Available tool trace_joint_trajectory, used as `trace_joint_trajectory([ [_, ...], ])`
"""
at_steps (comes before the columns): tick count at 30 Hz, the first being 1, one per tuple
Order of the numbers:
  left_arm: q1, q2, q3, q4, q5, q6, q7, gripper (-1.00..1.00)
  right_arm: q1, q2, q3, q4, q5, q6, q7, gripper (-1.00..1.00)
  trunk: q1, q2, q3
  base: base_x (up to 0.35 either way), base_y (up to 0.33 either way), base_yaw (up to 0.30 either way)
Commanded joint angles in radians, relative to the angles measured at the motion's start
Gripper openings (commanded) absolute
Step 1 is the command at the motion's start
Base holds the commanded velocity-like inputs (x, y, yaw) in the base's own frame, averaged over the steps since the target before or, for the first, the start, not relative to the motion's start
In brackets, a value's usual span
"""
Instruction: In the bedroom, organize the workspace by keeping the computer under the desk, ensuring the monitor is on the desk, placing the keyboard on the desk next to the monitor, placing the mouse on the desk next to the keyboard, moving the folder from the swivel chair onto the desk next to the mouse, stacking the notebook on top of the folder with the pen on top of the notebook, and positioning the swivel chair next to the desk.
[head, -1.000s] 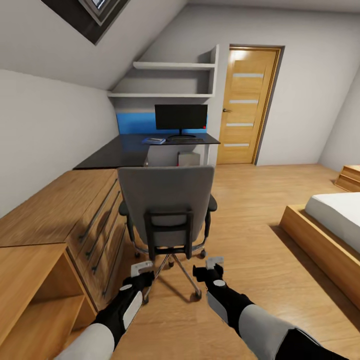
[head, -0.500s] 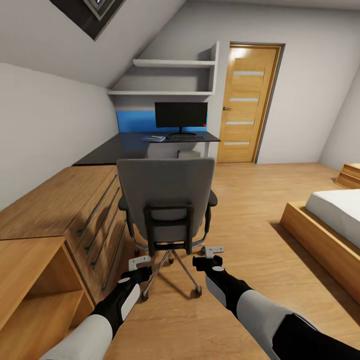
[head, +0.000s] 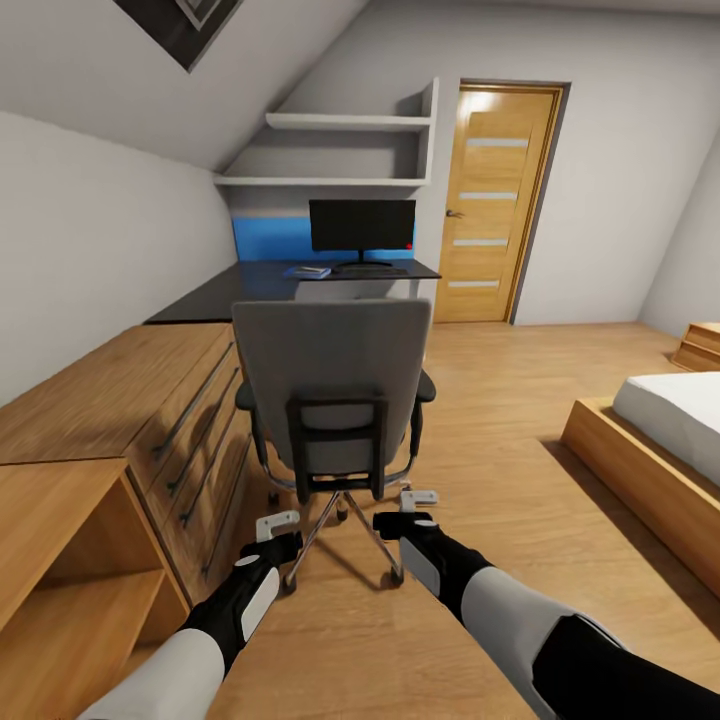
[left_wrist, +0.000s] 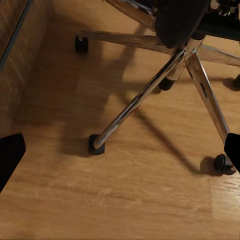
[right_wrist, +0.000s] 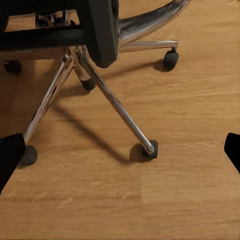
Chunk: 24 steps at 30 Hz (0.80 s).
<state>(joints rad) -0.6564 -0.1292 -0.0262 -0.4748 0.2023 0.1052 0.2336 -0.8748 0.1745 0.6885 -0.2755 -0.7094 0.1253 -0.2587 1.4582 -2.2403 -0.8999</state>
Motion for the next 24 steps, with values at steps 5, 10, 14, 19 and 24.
trace_joint_trajectory([
  [5,0.000,0.000,-0.003,-0.001,0.008,0.005,0.008,1.00,-0.052,0.000,0.001,0.005,-0.008,0.029,-0.006,1.00,0.019,-0.036,-0.017,0.000,0.000,0.000],
  [10,0.000,-0.002,-0.003,-0.001,0.008,0.004,0.008,1.00,-0.065,0.000,0.007,0.022,-0.004,-0.008,-0.006,1.00,0.038,-0.071,-0.032,0.000,0.000,0.000],
  [14,0.000,-0.002,-0.003,-0.001,0.008,0.004,0.007,1.00,-0.069,0.000,0.010,0.034,-0.003,-0.047,-0.006,1.00,0.054,-0.099,-0.045,0.000,0.000,0.000],
  [19,0.000,-0.002,-0.003,-0.001,0.008,0.003,0.007,1.00,-0.071,0.000,0.012,0.045,-0.001,-0.072,-0.005,1.00,0.073,-0.134,-0.061,0.000,0.000,0.000],
  [24,0.000,-0.001,-0.003,-0.001,0.008,0.002,0.007,1.00,-0.069,0.000,0.015,0.046,0.001,-0.090,-0.005,1.00,0.092,-0.169,-0.076,0.000,0.000,0.000],
])
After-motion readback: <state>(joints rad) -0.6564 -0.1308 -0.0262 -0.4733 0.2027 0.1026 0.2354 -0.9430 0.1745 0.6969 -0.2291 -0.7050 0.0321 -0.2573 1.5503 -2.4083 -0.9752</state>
